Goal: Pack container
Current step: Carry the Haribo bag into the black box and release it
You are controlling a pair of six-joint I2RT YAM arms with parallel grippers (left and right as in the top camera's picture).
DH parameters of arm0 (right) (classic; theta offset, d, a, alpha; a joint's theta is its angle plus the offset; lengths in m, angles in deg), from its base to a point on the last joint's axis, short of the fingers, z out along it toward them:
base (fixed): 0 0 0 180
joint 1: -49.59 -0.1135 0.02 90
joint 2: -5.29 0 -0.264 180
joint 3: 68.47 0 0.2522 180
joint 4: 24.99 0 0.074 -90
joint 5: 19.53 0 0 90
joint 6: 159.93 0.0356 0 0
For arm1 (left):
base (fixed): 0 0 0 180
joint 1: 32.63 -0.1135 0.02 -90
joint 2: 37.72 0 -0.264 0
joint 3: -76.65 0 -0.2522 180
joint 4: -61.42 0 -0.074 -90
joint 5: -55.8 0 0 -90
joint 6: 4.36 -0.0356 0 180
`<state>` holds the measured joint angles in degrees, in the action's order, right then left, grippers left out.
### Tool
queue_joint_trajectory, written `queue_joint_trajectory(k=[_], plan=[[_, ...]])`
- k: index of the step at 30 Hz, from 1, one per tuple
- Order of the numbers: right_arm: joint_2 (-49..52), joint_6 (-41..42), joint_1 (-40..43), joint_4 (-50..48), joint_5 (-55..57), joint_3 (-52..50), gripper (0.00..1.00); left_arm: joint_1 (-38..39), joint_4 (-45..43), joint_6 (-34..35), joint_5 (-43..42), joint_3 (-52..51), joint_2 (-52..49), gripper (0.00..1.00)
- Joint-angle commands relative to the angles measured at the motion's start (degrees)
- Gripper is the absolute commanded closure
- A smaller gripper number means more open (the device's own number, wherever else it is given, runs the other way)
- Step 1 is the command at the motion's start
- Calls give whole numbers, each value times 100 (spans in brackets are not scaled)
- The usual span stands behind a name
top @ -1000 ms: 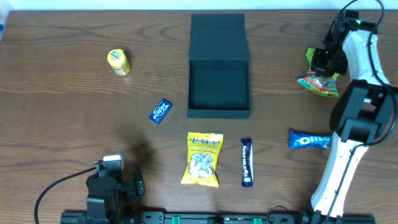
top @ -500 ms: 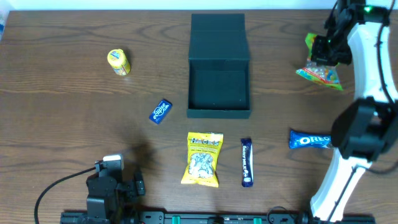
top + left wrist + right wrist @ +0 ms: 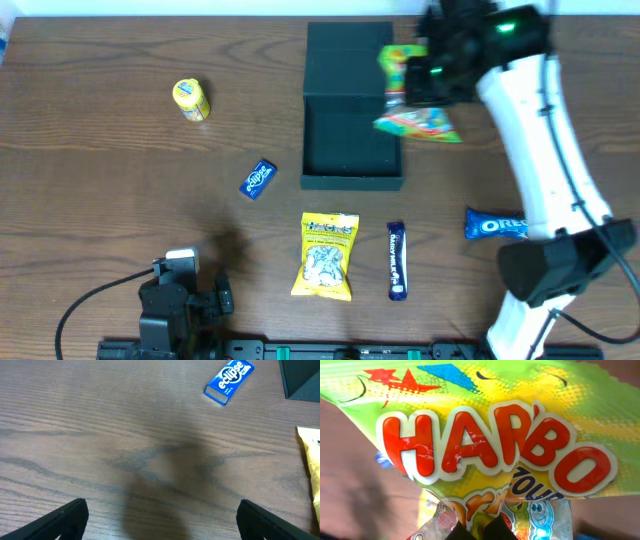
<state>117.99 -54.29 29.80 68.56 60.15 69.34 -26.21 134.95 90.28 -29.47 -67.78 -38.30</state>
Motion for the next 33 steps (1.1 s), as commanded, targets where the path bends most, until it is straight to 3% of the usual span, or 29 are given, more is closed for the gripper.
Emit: queue_joint_trajectory(k=[1, 8, 33], plan=[[26, 597, -411, -227, -103, 42, 99, -39, 258, 111, 13, -162, 37, 4], [516, 1397, -732, -435, 391, 39, 99, -39, 258, 111, 13, -162, 37, 4], [2179, 544, -627, -844, 909, 9, 99, -39, 258, 111, 13, -162, 37, 4]])
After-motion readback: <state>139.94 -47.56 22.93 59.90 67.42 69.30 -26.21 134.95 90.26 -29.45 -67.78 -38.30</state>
